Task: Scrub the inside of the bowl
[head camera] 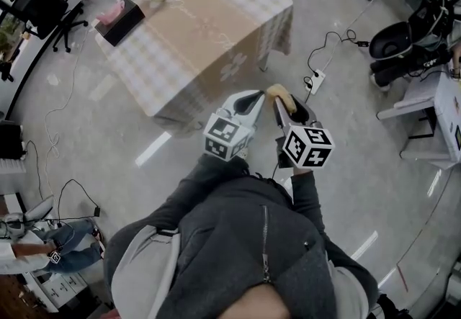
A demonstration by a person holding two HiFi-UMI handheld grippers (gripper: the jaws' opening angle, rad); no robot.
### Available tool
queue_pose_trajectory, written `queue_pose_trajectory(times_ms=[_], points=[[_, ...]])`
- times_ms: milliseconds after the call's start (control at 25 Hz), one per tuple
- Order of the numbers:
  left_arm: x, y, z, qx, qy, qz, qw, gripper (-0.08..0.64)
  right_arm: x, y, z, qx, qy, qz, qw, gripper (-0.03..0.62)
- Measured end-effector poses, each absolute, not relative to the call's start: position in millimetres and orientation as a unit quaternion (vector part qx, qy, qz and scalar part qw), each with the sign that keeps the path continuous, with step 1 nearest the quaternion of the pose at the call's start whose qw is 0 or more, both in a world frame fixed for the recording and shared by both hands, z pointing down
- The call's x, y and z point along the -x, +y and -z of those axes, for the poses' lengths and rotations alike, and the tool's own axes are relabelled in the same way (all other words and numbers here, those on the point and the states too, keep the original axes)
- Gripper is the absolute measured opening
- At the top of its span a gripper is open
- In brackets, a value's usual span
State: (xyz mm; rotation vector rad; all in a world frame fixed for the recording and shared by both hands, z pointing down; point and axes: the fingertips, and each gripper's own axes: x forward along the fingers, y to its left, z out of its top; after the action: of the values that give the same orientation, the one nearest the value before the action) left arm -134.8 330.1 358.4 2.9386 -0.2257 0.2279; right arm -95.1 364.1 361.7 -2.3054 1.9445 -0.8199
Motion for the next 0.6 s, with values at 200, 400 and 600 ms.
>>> queue_pose_trajectory(times_ms=[200, 400, 600], points=[[138.2, 299.3, -364.0, -0.989, -0.079, -0.078, 0.093, 0.009, 99.5, 334.7, -371.7, 0.738, 0.621, 0.266, 0.012, 0.151], [140.8, 274.8, -374.7, -0.988, -0.082, -0.083, 0.103, 0.009, 102.4, 309.7, -379.3, 0.734, 0.622, 0.272, 0.016, 0.152], [143.5, 260.1, -378.8, -0.986, -0.089, -0.085, 0.110, 0.009, 102.4, 296.1, -385.0, 0.732, 0.623, 0.277, 0.009, 0.152]])
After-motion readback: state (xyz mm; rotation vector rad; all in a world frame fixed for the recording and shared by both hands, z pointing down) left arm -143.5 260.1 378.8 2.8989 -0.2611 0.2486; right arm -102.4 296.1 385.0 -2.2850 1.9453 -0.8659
